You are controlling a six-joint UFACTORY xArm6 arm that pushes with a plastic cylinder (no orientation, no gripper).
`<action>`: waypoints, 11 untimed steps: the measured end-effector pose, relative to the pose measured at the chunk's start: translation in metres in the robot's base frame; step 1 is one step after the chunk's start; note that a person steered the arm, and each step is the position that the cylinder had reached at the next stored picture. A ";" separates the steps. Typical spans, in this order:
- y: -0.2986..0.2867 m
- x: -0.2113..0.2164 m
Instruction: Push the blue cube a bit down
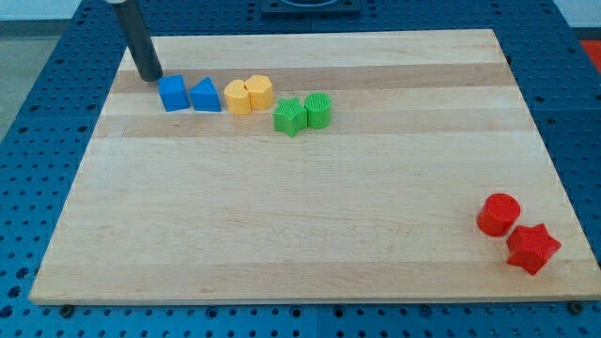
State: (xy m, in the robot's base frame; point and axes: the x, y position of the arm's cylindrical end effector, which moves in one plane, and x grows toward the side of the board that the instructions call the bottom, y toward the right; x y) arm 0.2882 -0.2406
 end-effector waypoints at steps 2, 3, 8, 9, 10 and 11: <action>0.000 0.052; 0.000 0.069; 0.055 0.063; 0.074 0.083; 0.084 0.088; 0.084 0.084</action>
